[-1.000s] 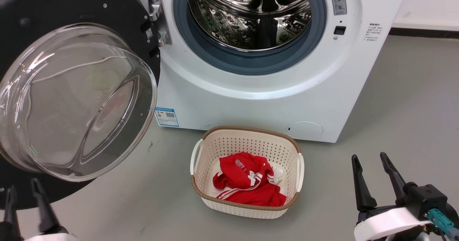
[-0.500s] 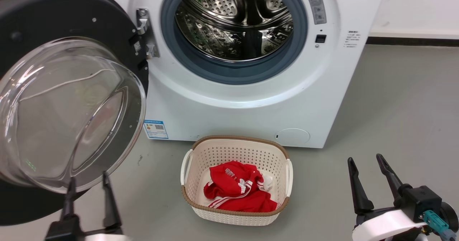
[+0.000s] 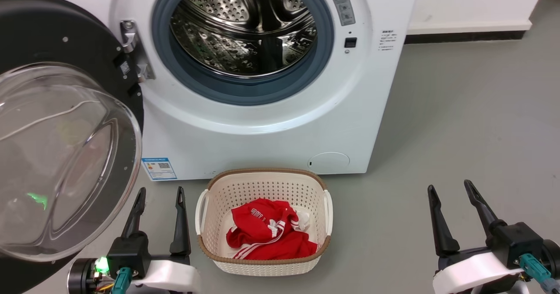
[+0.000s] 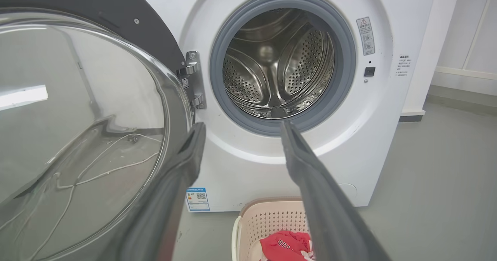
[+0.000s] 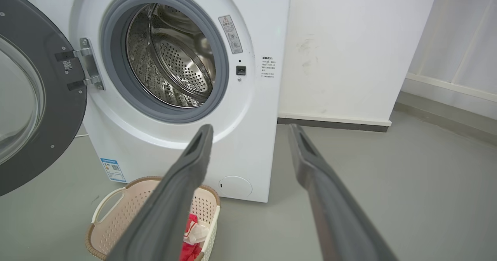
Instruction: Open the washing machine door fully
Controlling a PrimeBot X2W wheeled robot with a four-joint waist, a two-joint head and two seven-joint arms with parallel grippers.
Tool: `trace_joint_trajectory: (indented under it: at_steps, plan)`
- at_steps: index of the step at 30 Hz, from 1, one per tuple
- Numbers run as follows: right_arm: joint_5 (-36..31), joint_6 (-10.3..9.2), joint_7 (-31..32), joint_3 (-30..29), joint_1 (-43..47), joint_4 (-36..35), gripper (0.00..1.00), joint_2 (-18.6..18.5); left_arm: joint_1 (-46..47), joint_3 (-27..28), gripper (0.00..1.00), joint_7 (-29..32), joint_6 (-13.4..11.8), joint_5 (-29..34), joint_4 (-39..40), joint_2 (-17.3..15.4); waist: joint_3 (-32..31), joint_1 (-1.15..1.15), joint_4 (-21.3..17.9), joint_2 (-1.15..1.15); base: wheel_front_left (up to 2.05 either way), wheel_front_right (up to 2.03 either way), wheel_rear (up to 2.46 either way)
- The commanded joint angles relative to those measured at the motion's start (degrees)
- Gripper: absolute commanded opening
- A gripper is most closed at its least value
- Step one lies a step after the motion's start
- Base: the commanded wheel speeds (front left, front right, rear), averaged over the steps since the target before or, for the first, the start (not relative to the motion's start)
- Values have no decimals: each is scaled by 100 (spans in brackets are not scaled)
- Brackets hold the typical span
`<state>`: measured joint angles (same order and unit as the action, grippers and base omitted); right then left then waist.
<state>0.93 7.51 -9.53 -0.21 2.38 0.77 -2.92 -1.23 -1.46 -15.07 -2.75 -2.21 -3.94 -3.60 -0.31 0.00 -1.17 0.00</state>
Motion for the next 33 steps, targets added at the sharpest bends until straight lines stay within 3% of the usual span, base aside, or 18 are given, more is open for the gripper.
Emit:
trace_joint_trajectory:
  at_steps: [1,29,30,33]
  plan:
    - [-50,-4,8,8,66,-51,100,8,86,-7,100,-14,-12,53,-28,-27,16,0,-64,0,0,0,0]
    - [133,-4,7,61,47,-10,100,8,44,83,100,-14,-78,-99,-84,3,75,0,-59,0,0,0,0]
    - [112,0,24,58,35,-16,0,0,53,72,0,0,-76,-98,-79,4,76,0,-58,0,0,0,0]
    - [123,0,25,71,83,128,0,1,-16,66,0,14,-73,-115,-234,20,76,0,-57,0,0,0,0]
